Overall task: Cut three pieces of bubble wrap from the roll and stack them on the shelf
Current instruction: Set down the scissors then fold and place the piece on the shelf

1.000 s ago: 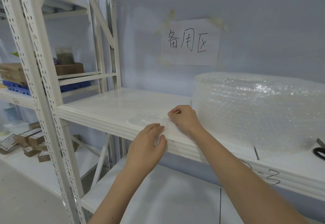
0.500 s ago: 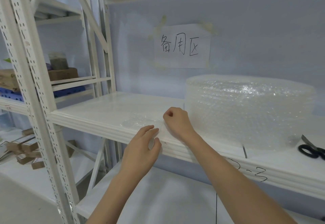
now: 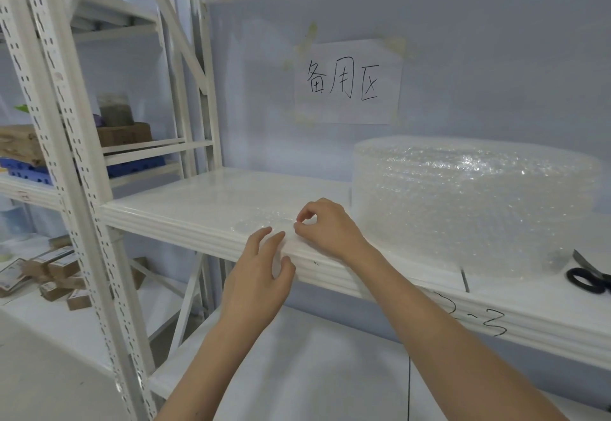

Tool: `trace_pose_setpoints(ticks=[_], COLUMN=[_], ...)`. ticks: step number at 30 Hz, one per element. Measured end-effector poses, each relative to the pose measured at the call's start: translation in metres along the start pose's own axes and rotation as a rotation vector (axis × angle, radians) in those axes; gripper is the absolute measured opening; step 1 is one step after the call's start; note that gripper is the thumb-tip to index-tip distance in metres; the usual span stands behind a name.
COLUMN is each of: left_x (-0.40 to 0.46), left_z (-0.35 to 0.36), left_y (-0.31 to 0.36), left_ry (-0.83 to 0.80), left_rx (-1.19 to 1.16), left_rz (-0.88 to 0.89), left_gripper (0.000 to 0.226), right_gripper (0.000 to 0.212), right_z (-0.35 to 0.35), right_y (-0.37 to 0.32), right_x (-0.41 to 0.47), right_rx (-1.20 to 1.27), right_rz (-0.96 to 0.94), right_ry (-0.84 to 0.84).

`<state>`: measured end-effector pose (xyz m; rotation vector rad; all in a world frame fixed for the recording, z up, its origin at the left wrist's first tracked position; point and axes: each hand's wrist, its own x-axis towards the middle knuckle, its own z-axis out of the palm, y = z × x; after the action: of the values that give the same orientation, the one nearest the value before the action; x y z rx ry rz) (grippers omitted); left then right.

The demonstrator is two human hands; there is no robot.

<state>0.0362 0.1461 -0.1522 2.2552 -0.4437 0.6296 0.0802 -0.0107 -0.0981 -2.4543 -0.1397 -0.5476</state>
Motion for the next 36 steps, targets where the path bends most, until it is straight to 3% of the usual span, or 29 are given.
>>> trace_pose_setpoints(ticks=[27, 32, 36], left_x=[0.013, 0.011, 0.015], left_z=[0.008, 0.003, -0.003], left_y=[-0.009, -0.010, -0.015], left_ry=[-0.096, -0.028, 0.016], left_rx=[-0.019, -0.035, 0.019], left_rz=[0.017, 0.011, -0.090], left_gripper=[0.056, 0.055, 0.056], right_gripper=[0.024, 0.018, 0.017], right_z=[0.003, 0.003, 0.003], right_y=[0.008, 0.008, 0.008], right_x=[0.007, 0.008, 0.007], right_rx=[0.056, 0.093, 0.091], right_rz=[0.016, -0.006, -0.026], right_ry=[-0.045, -0.019, 0.000])
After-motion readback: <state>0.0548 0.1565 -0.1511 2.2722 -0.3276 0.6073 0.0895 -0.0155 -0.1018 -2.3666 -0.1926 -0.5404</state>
